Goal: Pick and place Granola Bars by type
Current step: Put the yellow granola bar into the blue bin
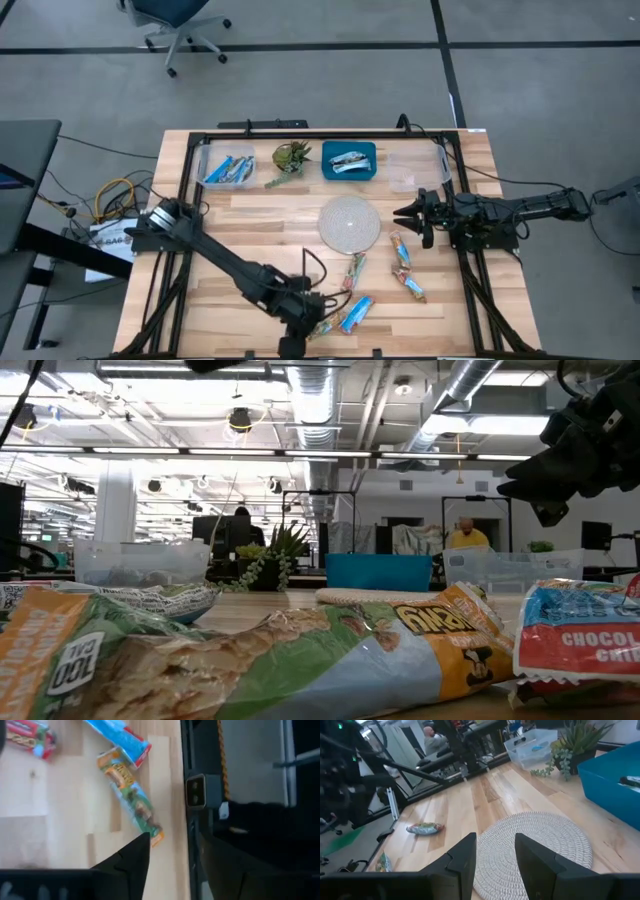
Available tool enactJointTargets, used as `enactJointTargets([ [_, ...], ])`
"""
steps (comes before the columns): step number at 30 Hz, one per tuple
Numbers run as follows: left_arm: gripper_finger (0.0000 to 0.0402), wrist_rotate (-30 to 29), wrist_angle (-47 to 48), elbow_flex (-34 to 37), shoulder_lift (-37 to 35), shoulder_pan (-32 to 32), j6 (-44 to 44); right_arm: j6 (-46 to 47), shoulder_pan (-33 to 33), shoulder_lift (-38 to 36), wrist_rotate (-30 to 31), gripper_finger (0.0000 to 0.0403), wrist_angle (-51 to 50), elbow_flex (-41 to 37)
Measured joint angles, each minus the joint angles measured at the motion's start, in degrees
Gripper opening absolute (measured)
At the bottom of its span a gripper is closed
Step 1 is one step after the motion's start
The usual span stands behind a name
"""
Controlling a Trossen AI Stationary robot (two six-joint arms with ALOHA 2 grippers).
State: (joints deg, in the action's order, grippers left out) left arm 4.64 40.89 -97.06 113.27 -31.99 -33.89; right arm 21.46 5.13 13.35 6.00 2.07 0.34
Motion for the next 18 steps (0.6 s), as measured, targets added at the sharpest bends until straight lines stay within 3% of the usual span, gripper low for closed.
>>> enactJointTargets([
  [6,0.0207,-0.65,-6.61,-0.02,4.15,-0.98,-5.05,0.00,-0.01,0.14,0.02,0.0127,-0.27,0.02],
  [18,0.0280,-7.37,-6.94,-0.07,9.18,0.06,-11.49,0.00,-0.01,0.14,0.01,0.0127,-0.02,0.01],
])
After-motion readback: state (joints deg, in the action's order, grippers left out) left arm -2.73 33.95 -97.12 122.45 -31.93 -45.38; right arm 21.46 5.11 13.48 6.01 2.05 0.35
